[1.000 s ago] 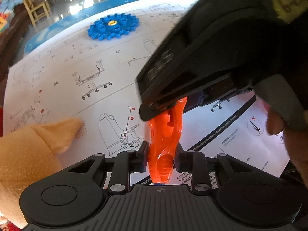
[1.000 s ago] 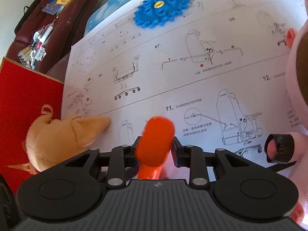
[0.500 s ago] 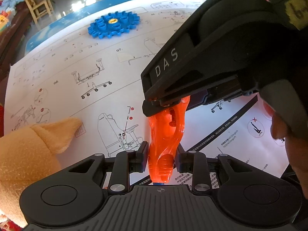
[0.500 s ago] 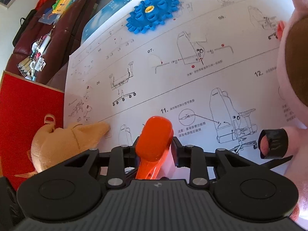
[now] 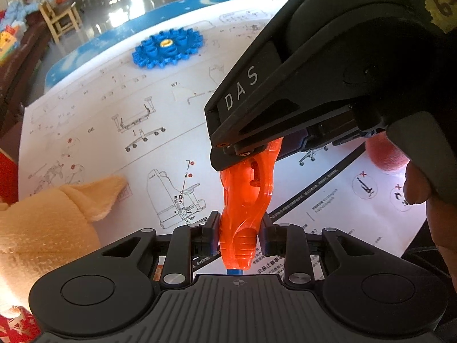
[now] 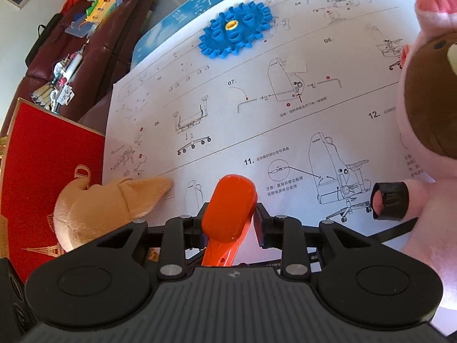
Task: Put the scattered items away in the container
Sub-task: 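Carry the water gun into the red box and open both tools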
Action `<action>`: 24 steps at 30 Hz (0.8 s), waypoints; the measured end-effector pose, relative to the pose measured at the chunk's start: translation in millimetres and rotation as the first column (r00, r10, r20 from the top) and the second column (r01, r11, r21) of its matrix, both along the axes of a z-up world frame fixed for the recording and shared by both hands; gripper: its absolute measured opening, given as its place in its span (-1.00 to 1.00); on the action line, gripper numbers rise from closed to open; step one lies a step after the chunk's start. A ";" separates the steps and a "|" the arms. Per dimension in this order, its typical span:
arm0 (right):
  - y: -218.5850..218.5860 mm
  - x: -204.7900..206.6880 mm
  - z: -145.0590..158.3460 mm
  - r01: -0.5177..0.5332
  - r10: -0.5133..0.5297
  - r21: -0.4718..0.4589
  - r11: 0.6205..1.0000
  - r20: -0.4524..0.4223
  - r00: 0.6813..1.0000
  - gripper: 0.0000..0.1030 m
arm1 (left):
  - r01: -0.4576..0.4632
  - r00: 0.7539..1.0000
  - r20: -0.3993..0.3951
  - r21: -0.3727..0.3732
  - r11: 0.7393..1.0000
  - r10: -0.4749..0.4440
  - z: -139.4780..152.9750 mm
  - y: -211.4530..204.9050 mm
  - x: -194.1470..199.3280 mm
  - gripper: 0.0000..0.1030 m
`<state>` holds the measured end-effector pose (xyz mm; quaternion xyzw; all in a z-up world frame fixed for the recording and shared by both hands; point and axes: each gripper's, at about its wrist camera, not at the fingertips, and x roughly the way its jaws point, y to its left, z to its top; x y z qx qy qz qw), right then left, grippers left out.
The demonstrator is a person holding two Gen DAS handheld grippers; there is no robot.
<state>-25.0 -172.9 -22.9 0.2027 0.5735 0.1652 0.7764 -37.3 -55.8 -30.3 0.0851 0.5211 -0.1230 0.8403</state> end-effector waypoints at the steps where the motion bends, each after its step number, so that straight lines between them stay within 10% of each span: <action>1: -0.4 -1.5 2.3 -0.001 0.001 0.000 1.000 0.006 1.000 -0.33 | 0.000 1.000 0.004 0.001 1.000 0.000 2.1 -0.7 -1.3 -0.51; 24: 27.2 -17.4 74.7 -0.067 0.067 -0.002 0.998 0.157 0.985 -0.33 | -0.068 0.984 0.162 -0.020 0.997 0.071 73.4 22.9 -43.6 -0.51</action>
